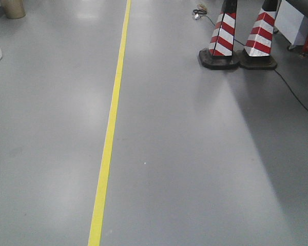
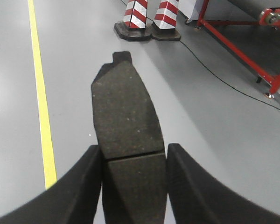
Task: Move and align brake pads A on conveyor
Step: 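Drive the base along the yellow-lined aisle past striped cones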
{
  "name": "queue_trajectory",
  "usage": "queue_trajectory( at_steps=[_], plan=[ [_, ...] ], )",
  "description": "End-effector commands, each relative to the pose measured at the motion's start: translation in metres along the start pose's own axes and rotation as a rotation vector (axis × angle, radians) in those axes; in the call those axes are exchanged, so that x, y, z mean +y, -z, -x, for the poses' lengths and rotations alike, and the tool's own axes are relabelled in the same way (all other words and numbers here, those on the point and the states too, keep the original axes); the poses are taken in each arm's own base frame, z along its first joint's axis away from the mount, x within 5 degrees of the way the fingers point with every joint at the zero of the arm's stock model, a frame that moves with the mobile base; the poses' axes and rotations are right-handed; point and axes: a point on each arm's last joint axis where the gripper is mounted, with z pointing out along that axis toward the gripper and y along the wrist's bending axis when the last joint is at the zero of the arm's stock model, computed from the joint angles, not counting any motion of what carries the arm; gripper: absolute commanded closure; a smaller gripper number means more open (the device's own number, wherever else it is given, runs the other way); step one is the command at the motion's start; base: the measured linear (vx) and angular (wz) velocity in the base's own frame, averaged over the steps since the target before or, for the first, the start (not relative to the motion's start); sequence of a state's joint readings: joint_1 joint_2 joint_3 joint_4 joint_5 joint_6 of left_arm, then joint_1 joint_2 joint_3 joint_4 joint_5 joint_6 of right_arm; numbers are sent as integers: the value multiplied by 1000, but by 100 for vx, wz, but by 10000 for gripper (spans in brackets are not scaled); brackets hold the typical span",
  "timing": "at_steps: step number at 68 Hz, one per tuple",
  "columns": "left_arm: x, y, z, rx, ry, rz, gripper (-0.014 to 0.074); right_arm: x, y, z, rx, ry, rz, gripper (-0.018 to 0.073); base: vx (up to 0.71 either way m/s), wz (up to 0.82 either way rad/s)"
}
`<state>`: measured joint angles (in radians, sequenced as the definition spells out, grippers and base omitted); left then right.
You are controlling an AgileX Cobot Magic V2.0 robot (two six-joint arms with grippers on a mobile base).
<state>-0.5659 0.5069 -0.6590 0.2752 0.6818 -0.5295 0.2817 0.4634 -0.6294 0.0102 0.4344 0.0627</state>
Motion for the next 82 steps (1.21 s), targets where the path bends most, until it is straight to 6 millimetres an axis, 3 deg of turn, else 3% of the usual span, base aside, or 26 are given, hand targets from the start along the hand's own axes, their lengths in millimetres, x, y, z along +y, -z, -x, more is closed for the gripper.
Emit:
queue_trajectory(
  at_steps=[1,82],
  plan=[
    [-5,5,15,-104,-2,-48,472,1,3,18,-125,7,5,499,61,-5],
    [-5,5,15,-104,-2,-48,472,1,3,18,-125,5,6,499,64,-4]
  ],
)
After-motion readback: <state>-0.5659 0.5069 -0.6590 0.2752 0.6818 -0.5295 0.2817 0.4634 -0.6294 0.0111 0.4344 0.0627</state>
